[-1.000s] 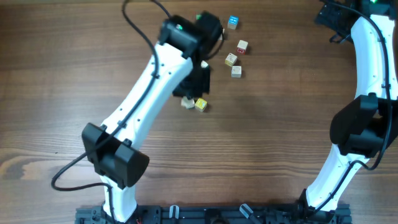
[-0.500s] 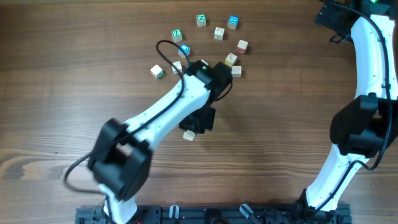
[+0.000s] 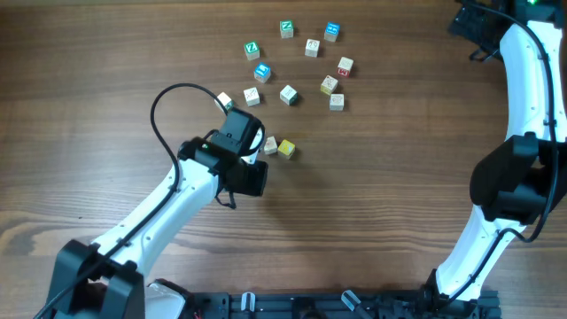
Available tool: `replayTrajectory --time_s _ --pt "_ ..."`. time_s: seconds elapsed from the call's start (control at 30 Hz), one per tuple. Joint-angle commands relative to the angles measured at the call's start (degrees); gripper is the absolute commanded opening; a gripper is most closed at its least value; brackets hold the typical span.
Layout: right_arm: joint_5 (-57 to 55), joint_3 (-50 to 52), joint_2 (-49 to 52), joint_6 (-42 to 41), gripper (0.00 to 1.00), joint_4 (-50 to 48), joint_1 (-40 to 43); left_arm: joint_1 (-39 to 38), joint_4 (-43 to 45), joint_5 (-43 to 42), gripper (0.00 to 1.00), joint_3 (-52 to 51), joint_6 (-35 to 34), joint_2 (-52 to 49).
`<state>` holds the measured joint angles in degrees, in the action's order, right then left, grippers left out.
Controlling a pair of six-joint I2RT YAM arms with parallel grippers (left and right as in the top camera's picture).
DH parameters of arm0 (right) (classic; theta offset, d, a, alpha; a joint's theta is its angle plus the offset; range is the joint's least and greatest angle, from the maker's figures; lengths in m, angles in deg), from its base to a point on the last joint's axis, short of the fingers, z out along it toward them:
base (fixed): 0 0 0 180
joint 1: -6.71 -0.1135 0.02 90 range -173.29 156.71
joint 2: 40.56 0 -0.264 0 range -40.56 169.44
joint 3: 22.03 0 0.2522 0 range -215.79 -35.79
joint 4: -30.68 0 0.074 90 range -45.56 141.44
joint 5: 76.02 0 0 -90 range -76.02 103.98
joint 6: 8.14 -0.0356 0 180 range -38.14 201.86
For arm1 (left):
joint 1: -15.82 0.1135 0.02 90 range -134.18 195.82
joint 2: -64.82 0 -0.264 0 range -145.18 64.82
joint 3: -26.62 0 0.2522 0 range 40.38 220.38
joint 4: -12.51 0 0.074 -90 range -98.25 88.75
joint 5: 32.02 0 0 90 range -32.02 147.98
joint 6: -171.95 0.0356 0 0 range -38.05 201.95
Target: Form a circle
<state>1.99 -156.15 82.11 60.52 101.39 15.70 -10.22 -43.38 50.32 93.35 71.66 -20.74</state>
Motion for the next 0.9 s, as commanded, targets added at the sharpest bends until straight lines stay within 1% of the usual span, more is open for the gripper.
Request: replayTrajectory --time_s 0.0,0.03,0.07,0.23,0.3,0.33,0.5,0.53,0.63,0.7,0.8,0.87 --pt "0.5 0.1 0.8 0.3 1.00 0.0 -0.2 1.2 3.9 -2.4 0.17 -2.8 1.3 0.3" --pt "0.5 0.1 0.8 0.3 1.00 0.0 -0.2 1.1 4.6 -2.4 0.22 -3.0 1.3 0.3" --pt "0.5 0.1 0.8 0.3 1.00 0.0 -0.2 1.1 5.2 -2.4 0.24 -3.2 1.3 0.3" --pt "0.5 0.1 0.8 0.3 1.00 0.0 -0.2 1.1 10.1 -1.3 0.20 -4.8 1.3 -2.7" --pt "0.5 0.1 0.8 0.3 1.00 0.0 -0.2 1.1 12.2 -1.3 0.21 -5.2 1.3 -4.0" --pt "0.5 0.1 0.8 0.3 1.00 0.0 -0.2 1.1 14.7 -1.2 0.20 -5.2 1.3 -5.7" --pt "0.5 0.1 0.8 0.3 1.00 0.0 -0.2 1.1 18.6 -1.2 0.20 -5.2 1.3 -7.6" --pt "0.5 0.1 0.8 0.3 1.00 0.0 -0.2 1.1 19.2 -1.2 0.21 -5.2 1.3 -8.0" --pt "0.5 0.1 0.8 0.3 1.00 0.0 -0.2 1.1 19.2 -1.2 0.29 -5.3 1.3 -8.2" --pt "0.5 0.1 0.8 0.3 1.00 0.0 -0.2 1.0 19.2 -1.2 0.37 -5.3 1.3 -8.2" --pt "0.5 0.1 0.8 0.3 1.00 0.0 -0.2 1.0 19.2 -1.2 0.43 -5.3 1.3 -8.2" --pt "0.5 0.1 0.8 0.3 1.00 0.0 -0.2 1.0 19.2 -1.2 0.45 -5.3 1.3 -8.2"
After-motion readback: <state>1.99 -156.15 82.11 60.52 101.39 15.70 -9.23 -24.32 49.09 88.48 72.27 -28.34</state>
